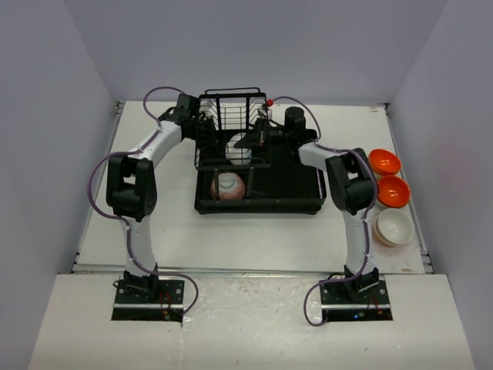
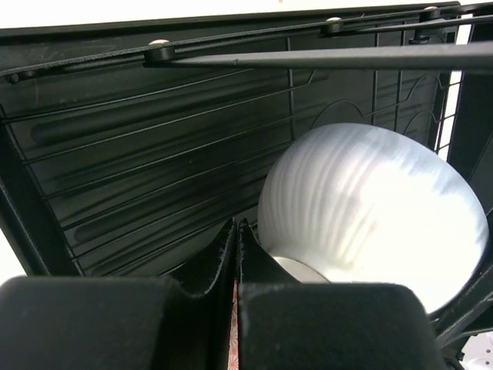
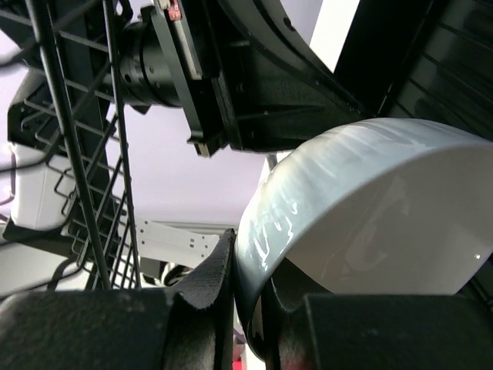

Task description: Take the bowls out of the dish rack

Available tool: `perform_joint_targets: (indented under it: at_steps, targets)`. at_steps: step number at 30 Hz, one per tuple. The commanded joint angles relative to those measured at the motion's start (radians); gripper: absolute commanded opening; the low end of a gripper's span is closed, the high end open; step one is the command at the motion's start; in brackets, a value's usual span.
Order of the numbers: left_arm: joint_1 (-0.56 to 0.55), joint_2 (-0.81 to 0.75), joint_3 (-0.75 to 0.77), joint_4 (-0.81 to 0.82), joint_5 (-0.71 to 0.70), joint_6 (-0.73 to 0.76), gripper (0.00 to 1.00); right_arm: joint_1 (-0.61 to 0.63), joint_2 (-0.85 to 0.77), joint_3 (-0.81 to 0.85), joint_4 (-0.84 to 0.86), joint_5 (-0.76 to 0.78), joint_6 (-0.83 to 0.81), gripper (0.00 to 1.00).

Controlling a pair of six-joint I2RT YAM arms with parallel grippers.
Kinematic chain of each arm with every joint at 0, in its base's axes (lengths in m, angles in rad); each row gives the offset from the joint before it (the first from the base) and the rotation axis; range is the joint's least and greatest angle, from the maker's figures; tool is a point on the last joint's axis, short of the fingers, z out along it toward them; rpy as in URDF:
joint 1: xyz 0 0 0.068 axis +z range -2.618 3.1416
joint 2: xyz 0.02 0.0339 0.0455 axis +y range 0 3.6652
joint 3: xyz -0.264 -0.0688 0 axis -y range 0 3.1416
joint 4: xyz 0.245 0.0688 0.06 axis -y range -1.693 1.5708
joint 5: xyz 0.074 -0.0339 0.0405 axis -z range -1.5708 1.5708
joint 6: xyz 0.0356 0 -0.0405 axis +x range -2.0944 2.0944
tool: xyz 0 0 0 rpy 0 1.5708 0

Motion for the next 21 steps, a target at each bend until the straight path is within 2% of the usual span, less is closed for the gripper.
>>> perform_joint_targets:
  at_steps: [1, 7, 11, 14, 17, 21]
  targets:
    - [-0.032, -0.009, 0.021, -0.002, 0.028, 0.012, 0.00, -0.003, -0.053, -0.078, 0.056, -0.006, 0.019, 0.00]
    - [-0.012, -0.015, 0.023, 0.013, 0.048, 0.011, 0.00, -0.004, -0.143, -0.198, 0.200, -0.035, 0.083, 0.00]
    - [0.003, -0.026, 0.021, 0.029, 0.062, 0.009, 0.04, -0.012, -0.185, -0.238, 0.237, -0.034, 0.094, 0.00]
    - [0.014, -0.040, 0.016, 0.030, 0.068, 0.014, 0.14, -0.035, -0.231, -0.264, 0.229, -0.034, 0.086, 0.00]
    - [0.025, -0.061, -0.013, 0.041, 0.067, 0.018, 0.18, -0.069, -0.289, -0.277, 0.141, -0.032, 0.031, 0.00]
    - [0.048, -0.089, -0.056, 0.056, 0.070, 0.023, 0.25, -0.113, -0.367, -0.210, -0.271, -0.014, -0.237, 0.00]
